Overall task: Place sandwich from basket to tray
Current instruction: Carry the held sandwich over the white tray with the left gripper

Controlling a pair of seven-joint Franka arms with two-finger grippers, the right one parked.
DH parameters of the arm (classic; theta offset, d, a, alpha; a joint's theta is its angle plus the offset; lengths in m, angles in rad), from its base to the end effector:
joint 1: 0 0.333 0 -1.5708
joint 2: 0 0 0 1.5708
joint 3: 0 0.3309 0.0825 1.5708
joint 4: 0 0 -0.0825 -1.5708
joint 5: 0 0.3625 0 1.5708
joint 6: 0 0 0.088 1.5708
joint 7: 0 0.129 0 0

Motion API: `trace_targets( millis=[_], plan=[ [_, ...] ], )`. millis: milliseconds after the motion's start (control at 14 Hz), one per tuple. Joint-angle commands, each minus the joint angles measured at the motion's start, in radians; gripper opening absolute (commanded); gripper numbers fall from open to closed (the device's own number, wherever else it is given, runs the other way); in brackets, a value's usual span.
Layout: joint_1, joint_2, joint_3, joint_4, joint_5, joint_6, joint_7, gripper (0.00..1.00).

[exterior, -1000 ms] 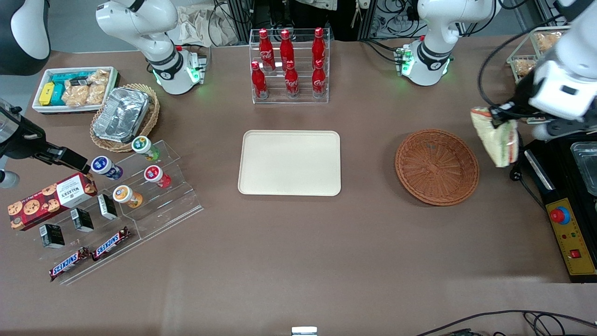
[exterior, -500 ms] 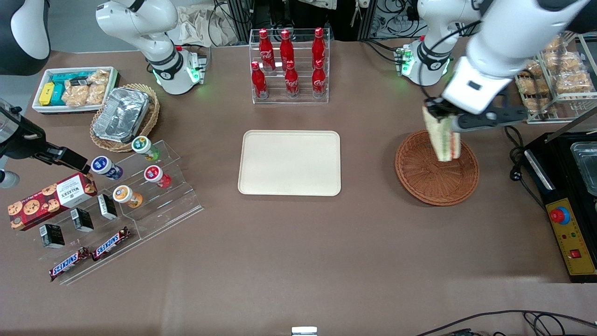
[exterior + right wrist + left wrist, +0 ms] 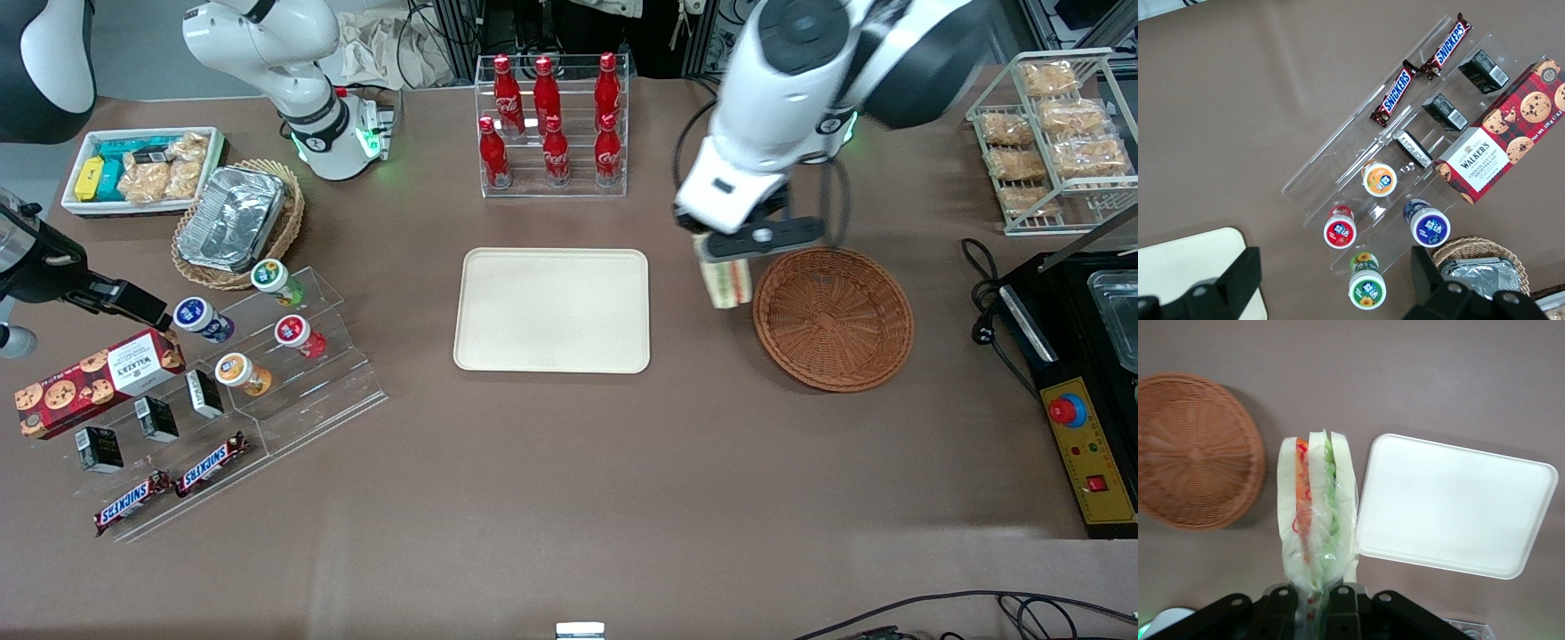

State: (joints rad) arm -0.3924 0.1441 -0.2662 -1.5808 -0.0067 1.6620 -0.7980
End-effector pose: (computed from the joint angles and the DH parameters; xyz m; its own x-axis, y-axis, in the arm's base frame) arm 0.4629 -0.3473 0.5430 0.9873 0.1413 -0.0722 0.1409 -0.9900 -0.0104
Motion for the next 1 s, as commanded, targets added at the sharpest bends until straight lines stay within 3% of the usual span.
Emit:
trace_targets(
  millis=[0,714,929],
  plan=[
    [-0.087,0.086,0.012,0.031,-0.009,0.068,-0.058,0.08],
    [-0.164,0.189,0.013,-0.246,0.039,0.482,-0.040,0.11],
    [-0.172,0.229,0.013,-0.292,0.040,0.533,0.037,0.11]
  ],
)
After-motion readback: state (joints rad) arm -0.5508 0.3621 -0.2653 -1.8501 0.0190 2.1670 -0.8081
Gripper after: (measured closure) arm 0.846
